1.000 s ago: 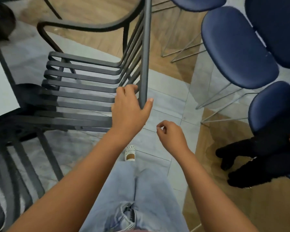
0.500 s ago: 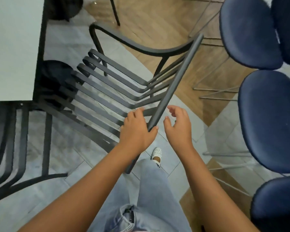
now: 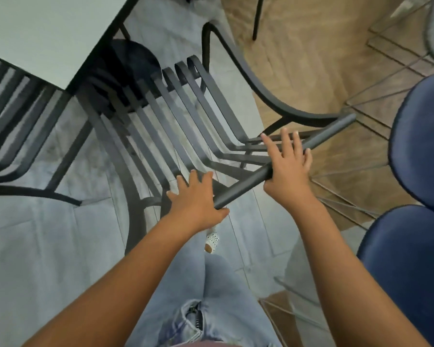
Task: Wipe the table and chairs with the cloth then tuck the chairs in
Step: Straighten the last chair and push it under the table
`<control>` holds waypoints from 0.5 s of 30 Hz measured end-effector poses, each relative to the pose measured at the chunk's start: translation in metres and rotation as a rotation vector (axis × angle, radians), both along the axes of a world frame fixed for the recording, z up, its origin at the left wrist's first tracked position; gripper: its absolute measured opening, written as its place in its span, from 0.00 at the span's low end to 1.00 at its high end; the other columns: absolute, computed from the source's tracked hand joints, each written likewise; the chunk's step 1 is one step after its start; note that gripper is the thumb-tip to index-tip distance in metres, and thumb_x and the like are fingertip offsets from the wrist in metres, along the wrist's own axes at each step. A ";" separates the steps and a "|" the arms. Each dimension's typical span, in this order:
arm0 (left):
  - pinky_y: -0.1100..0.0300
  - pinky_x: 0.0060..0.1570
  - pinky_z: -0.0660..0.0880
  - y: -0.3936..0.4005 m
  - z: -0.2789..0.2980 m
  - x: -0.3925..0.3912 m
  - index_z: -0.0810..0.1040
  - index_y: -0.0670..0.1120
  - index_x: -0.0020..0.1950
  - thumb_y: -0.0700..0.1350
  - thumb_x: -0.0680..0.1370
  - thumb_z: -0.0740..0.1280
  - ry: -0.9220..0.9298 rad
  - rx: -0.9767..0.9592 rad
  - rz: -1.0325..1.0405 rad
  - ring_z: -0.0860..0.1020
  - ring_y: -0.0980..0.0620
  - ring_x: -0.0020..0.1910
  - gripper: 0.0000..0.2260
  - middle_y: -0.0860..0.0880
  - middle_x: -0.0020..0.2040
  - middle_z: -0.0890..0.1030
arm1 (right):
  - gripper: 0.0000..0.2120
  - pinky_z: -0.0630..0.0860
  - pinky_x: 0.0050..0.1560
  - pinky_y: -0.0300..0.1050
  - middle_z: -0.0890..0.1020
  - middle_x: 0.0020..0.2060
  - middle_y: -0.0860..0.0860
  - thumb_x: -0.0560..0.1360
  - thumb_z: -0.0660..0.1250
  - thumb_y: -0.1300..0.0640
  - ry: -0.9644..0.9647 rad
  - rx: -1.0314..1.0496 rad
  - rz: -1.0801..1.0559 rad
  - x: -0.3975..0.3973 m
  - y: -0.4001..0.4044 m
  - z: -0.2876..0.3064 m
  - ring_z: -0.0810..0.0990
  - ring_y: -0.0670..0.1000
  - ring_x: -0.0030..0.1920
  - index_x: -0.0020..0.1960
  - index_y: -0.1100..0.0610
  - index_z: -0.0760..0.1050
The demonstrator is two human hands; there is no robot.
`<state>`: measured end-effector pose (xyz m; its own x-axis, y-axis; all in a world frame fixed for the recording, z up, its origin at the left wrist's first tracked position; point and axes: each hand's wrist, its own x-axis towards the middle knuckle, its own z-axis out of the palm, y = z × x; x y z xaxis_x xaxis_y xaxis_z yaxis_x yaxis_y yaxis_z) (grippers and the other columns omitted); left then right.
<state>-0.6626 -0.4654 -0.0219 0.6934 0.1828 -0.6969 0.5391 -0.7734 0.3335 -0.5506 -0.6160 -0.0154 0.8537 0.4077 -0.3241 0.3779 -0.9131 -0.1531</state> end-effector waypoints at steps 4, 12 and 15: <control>0.31 0.66 0.44 -0.004 -0.001 0.019 0.39 0.53 0.76 0.62 0.70 0.68 0.095 -0.076 -0.031 0.37 0.34 0.73 0.48 0.43 0.76 0.37 | 0.44 0.35 0.69 0.66 0.42 0.77 0.53 0.71 0.69 0.61 -0.009 -0.184 0.107 0.014 0.001 -0.008 0.35 0.58 0.75 0.76 0.45 0.45; 0.29 0.65 0.38 -0.008 -0.002 0.038 0.33 0.53 0.75 0.64 0.70 0.68 0.240 -0.113 -0.059 0.31 0.35 0.71 0.50 0.42 0.74 0.30 | 0.46 0.40 0.71 0.63 0.39 0.76 0.53 0.74 0.68 0.57 0.010 -0.321 0.457 0.049 -0.012 -0.010 0.38 0.56 0.76 0.76 0.45 0.36; 0.29 0.66 0.40 -0.014 0.000 0.038 0.35 0.53 0.76 0.62 0.72 0.67 0.295 -0.069 0.002 0.35 0.36 0.73 0.48 0.42 0.76 0.36 | 0.42 0.41 0.72 0.62 0.43 0.77 0.54 0.74 0.66 0.56 0.023 -0.328 0.564 0.066 -0.013 -0.007 0.40 0.57 0.76 0.77 0.46 0.41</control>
